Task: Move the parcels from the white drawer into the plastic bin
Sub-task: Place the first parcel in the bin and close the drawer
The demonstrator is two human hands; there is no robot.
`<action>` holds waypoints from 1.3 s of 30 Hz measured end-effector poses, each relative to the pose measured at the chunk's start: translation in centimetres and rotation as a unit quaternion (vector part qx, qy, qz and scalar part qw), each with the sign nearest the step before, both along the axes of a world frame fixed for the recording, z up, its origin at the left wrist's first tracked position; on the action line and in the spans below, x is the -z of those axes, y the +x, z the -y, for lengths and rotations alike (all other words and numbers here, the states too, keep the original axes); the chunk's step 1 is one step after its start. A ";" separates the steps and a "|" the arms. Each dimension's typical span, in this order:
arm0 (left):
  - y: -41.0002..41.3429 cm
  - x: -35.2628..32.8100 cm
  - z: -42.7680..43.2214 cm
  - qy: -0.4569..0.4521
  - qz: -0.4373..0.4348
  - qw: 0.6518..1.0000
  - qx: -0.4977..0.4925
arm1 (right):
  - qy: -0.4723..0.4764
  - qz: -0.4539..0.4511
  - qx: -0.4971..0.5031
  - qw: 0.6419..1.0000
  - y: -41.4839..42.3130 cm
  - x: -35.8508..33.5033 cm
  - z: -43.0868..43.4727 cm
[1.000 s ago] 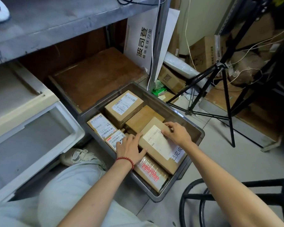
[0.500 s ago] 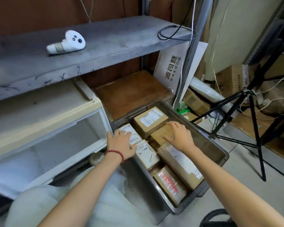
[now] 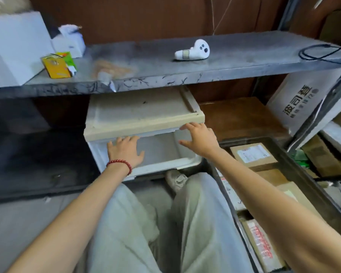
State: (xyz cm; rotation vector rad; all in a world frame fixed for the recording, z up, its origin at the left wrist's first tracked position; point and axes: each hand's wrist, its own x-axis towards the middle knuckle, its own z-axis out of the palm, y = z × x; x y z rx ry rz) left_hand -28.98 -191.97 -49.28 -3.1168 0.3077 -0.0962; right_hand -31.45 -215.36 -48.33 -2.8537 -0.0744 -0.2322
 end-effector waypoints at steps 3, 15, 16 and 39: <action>0.2 1.5 -1.3 -0.038 0.019 0.999 -0.015 | -0.002 0.008 -0.024 1.000 1.8 0.7 -2.0; 5.8 5.5 -3.0 -0.115 0.154 0.981 -0.006 | -0.002 0.073 -0.027 0.997 7.1 6.2 -4.0; 6.2 5.8 -3.3 -0.119 0.167 0.979 0.001 | -0.013 0.082 -0.027 0.996 7.4 6.9 -4.1; 9.6 7.3 -3.0 -0.120 0.296 0.948 0.012 | -0.054 0.265 0.016 0.963 12.1 7.5 -5.5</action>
